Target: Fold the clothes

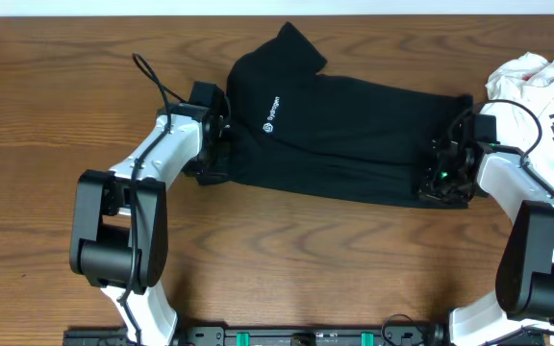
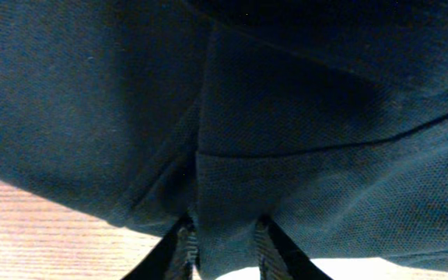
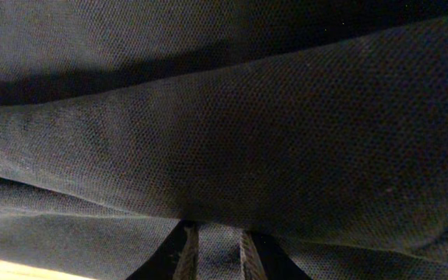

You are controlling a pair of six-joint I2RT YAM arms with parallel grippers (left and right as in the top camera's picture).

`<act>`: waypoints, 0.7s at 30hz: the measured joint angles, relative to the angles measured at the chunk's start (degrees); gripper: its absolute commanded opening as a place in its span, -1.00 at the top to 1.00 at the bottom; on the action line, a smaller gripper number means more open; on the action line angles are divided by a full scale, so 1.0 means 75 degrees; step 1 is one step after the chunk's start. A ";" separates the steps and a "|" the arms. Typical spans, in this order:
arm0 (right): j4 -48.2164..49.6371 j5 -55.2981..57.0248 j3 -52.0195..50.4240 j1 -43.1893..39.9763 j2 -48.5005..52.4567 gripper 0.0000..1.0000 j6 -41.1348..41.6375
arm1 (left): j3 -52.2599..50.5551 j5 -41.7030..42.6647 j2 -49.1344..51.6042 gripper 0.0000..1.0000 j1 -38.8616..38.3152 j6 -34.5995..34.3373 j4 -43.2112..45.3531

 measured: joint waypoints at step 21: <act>0.0029 0.0026 0.0000 0.0000 0.0000 0.63 0.0000 | 0.0026 -0.1067 0.0000 0.88 0.0000 0.0326 0.0921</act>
